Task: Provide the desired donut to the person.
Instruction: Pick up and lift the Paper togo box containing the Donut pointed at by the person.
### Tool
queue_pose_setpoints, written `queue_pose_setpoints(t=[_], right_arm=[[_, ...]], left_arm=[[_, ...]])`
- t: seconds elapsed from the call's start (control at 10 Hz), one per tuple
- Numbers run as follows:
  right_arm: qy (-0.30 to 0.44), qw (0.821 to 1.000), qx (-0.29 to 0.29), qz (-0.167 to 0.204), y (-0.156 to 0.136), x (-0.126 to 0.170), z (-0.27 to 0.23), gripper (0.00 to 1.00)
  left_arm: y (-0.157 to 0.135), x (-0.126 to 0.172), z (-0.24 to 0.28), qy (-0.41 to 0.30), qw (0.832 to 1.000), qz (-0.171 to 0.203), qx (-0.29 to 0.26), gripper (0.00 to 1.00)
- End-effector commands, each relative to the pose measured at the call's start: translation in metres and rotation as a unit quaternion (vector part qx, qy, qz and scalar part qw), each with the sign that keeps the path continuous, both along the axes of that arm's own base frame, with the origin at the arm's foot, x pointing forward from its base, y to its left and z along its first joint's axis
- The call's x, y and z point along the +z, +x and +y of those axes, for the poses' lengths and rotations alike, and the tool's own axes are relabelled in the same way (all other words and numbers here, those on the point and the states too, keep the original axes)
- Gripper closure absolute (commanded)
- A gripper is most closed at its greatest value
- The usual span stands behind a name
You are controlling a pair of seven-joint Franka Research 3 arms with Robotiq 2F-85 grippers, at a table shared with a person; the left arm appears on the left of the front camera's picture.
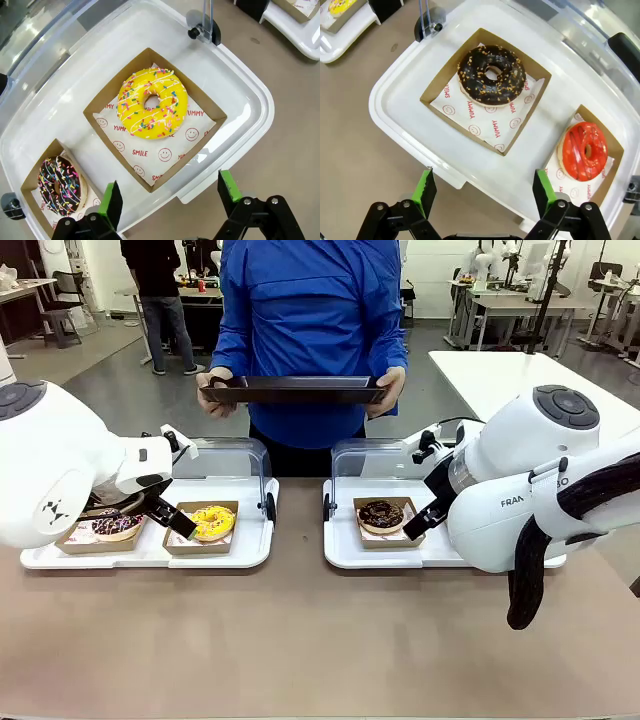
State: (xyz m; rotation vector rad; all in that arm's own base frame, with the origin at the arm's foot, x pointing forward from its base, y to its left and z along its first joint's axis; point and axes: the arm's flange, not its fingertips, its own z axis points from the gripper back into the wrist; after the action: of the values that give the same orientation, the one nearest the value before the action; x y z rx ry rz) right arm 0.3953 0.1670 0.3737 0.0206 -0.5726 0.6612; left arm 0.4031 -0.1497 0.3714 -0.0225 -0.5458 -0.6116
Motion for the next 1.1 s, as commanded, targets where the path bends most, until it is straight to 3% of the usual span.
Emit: queue_pose_setpoints(t=[0.0, 1.0], right_arm=[[0.000, 1.000, 0.000, 0.000, 0.0000, 0.0000, 0.0000, 0.00], [0.000, 1.000, 0.000, 0.000, 0.0000, 0.0000, 0.0000, 0.00]], left_arm=[[0.0000, 0.0000, 0.0000, 0.000, 1.000, 0.000, 0.000, 0.00], [0.0000, 0.0000, 0.0000, 0.000, 1.000, 0.000, 0.000, 0.00]])
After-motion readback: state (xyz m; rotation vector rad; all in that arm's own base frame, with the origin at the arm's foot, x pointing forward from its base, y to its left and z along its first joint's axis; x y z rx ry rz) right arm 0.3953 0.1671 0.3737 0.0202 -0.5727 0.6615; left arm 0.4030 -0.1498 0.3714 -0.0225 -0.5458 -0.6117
